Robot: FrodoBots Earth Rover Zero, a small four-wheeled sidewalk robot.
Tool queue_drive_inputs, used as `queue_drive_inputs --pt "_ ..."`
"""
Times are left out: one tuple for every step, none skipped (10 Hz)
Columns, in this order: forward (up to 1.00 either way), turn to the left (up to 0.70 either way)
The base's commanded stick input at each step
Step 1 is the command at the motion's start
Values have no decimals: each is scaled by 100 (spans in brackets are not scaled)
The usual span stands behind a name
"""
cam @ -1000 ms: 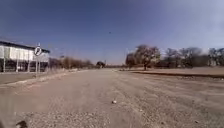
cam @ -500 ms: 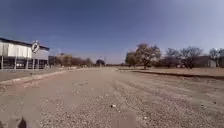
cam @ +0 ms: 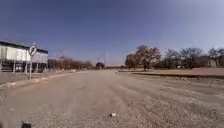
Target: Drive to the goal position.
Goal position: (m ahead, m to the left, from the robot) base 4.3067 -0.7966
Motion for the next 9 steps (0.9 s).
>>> queue_drive_inputs --pt "50 15" --pt "50 0" --pt "50 0" --pt "50 0" --pt "50 0" --pt "50 0" --pt "50 0" --pt "50 0" --pt "50 0"
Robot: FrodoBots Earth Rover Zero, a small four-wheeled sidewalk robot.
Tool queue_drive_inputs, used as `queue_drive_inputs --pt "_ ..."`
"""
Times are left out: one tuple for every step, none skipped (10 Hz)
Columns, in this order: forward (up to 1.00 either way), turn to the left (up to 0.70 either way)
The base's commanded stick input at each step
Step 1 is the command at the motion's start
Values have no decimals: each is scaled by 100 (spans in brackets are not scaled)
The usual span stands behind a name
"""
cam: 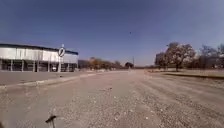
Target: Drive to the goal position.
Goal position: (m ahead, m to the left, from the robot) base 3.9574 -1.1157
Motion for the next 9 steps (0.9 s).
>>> queue_drive_inputs --pt "50 0" --pt "50 0" --pt "50 0" --pt "50 0" --pt "50 0" --pt "50 0" --pt "50 0" --pt "50 0" --pt "50 0"
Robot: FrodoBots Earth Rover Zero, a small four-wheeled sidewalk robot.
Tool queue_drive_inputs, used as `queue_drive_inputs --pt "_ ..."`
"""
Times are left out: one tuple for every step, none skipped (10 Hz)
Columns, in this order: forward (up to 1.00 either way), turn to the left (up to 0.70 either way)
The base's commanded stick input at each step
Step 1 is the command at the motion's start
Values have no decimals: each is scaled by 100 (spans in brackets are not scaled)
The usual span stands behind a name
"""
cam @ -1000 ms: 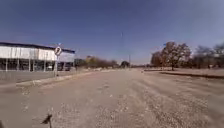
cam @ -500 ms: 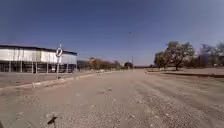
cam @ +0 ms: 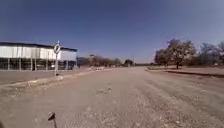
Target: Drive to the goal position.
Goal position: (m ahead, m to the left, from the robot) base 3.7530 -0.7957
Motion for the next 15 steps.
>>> queue_drive_inputs --pt "50 0" --pt "50 0" --pt "50 0" --pt "50 0" --pt "50 0" --pt "50 0" --pt "50 0" --pt "50 0" --pt "50 0" --pt "50 0" --pt "50 0" --pt "50 0" --pt "50 -27" --pt "50 -50" --pt "50 -34"
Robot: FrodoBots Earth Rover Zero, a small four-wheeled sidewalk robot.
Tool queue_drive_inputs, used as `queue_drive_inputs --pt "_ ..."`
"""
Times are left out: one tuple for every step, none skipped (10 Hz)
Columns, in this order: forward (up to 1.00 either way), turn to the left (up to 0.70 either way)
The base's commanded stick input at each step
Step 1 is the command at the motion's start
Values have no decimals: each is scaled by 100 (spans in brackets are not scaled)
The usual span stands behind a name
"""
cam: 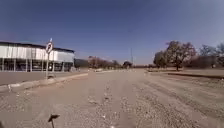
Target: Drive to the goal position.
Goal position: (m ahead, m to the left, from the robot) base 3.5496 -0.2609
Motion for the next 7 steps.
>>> queue_drive_inputs --pt "50 -13" --pt "50 0" --pt "50 0" --pt "50 0" --pt "50 0" --pt "50 0" --pt "36 0"
